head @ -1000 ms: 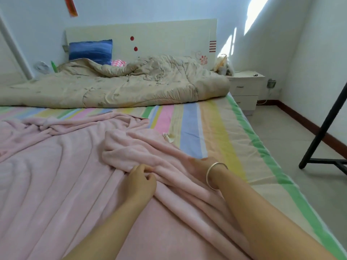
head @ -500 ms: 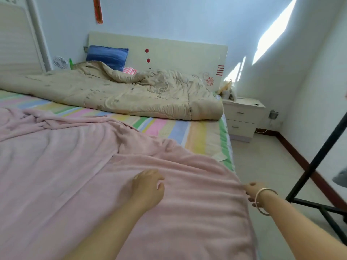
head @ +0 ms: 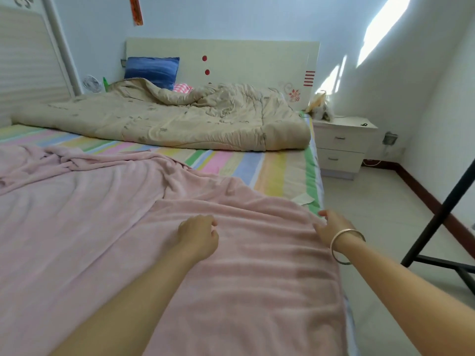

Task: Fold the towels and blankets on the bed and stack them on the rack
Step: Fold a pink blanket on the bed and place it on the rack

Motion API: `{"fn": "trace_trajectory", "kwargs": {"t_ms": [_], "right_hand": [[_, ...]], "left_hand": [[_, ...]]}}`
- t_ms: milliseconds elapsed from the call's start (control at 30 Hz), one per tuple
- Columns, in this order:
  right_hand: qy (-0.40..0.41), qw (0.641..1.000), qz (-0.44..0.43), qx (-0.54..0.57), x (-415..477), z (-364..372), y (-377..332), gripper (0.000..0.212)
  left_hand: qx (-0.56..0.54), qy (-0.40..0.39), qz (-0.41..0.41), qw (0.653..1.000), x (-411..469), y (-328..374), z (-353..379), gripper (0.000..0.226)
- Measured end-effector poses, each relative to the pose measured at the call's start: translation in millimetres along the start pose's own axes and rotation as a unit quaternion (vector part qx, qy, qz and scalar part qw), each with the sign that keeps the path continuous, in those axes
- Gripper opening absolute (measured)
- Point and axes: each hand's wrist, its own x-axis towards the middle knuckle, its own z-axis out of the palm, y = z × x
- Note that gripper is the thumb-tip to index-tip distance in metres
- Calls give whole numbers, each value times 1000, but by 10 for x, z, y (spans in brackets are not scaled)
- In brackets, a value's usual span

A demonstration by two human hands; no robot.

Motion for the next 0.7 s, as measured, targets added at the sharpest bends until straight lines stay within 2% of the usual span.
{"fn": "trace_trajectory", "kwargs": {"t_ms": [67, 100, 200, 300, 400, 467, 533, 600, 700], "right_hand": [[8, 1000, -10, 20, 206, 101, 40, 24], [12, 999, -19, 25, 360, 146, 30, 21], [22, 999, -36, 21, 790, 190, -73, 39], [14, 998, -40, 47, 1227, 284, -163, 32], [-50, 992, -59, 101, 1522, 381, -281, 23], [-132, 984, -101, 65, 1574, 404, -396, 25], [-196, 970, -143, -25, 1551, 425, -512, 23], [-240, 951, -165, -108, 1490, 460, -612, 17], [-261, 931, -187, -171, 1381, 477, -725, 32]], "left_hand": [[9, 24, 29, 999, 332, 84, 42, 35], [19, 41, 46, 998, 554, 128, 63, 35], [43, 54, 63, 996, 1145, 211, 85, 36], [18, 21, 42, 999, 1625, 224, 151, 38], [-18, -1, 6, 1000, 2049, 235, 247, 48], [-23, 13, -18, 1000, 2266, 201, 278, 48], [2, 1, -40, 999, 2409, 110, 336, 41], [28, -54, -54, 997, 2427, 1, 439, 41], [62, -97, -29, 993, 2313, -127, 515, 52]]}}
